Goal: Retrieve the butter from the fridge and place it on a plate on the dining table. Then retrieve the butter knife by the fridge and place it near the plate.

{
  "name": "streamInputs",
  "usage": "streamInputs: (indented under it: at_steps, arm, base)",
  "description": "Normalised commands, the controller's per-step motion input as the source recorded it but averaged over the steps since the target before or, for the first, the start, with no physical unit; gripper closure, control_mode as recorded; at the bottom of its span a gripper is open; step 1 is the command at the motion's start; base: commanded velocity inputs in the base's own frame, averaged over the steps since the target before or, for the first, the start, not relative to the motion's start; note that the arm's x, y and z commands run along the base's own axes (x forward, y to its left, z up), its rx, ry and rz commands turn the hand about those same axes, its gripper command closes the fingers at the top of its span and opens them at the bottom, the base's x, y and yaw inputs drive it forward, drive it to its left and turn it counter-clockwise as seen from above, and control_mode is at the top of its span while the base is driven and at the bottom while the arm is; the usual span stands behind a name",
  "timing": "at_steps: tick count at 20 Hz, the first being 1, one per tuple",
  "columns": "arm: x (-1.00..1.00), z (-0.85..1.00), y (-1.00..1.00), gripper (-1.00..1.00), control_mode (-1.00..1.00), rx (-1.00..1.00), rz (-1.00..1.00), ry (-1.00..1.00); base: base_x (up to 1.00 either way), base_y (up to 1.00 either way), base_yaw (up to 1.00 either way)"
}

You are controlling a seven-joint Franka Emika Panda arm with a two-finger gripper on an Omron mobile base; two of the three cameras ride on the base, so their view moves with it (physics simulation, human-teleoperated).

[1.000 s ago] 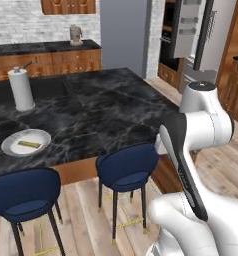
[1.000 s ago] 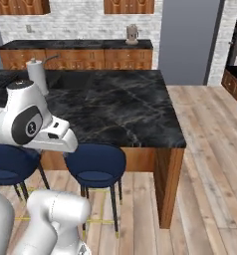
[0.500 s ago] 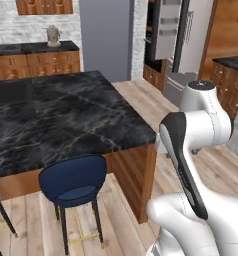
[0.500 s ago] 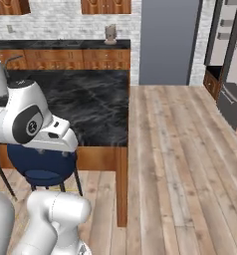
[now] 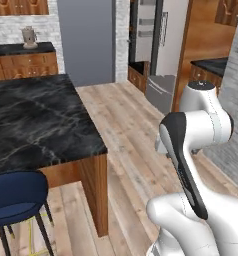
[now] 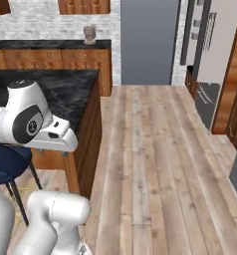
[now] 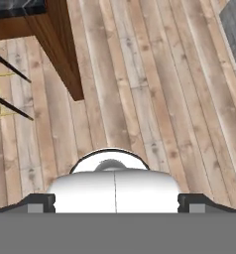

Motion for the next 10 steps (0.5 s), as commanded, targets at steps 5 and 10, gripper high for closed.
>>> streamInputs:
  at_steps: [5, 10]
  arm:
    - [0.0, 0.0, 0.0, -1.0, 1.0, 0.0, 0.0, 0.0]
    - [0.0, 0.0, 0.0, -1.0, 1.0, 0.0, 0.0, 0.0]
  base:
    - [0.0, -1.0, 0.0]
    - [0.1, -0.7, 0.01]
